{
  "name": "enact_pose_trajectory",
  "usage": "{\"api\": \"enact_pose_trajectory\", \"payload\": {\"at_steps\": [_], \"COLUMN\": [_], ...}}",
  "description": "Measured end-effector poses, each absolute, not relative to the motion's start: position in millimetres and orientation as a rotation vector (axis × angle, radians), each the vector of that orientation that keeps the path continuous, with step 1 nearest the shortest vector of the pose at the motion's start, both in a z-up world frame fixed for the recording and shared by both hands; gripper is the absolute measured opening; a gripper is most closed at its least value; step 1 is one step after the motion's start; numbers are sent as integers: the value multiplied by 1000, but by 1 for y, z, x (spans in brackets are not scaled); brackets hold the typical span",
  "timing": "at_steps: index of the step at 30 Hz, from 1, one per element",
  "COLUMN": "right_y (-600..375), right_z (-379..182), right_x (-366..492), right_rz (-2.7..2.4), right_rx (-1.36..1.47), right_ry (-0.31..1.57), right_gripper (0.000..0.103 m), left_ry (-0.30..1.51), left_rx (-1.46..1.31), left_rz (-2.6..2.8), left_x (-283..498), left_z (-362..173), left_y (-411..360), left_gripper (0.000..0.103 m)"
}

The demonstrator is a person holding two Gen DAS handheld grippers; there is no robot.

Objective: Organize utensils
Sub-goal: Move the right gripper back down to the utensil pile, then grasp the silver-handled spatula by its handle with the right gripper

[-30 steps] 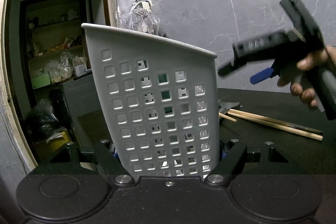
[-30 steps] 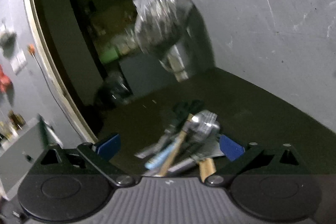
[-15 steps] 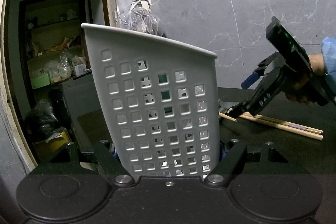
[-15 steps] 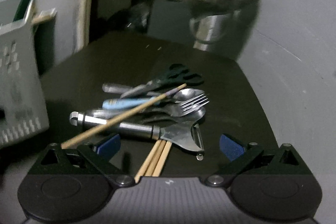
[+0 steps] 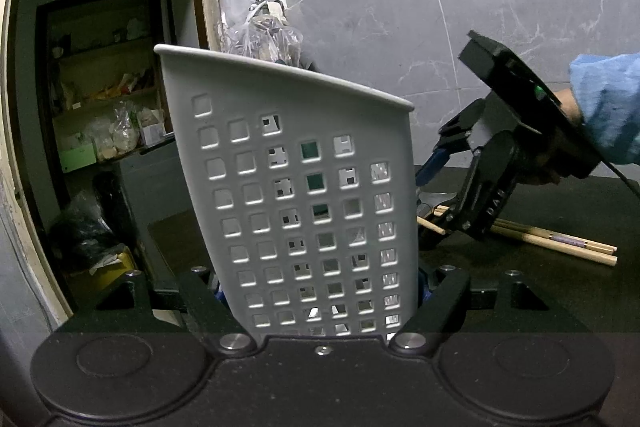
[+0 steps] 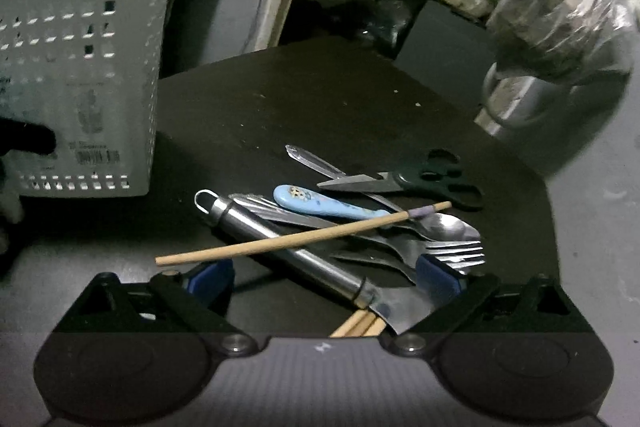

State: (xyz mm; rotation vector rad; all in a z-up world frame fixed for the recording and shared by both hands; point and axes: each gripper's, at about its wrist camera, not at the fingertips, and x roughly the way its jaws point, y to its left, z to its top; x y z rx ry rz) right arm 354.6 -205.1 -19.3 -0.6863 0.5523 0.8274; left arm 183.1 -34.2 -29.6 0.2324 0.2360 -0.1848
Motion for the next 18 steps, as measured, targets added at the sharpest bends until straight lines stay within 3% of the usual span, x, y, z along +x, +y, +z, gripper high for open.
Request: {"api": "enact_pose_trajectory", "payload": {"at_steps": [6, 18], "right_y": [-210, -234], "right_z": [-18, -16], "right_x": [376, 387], "right_rz": [900, 819], "right_rx": [-590, -519], "right_ry": [663, 635], "right_gripper": [90, 52], "left_ry": [236, 232], "left_rx": [233, 239], "left_rz": [-185, -184], "left_x": [182, 181], "left_z": [-30, -31], "left_y": [-34, -35], "left_gripper": [79, 79]}}
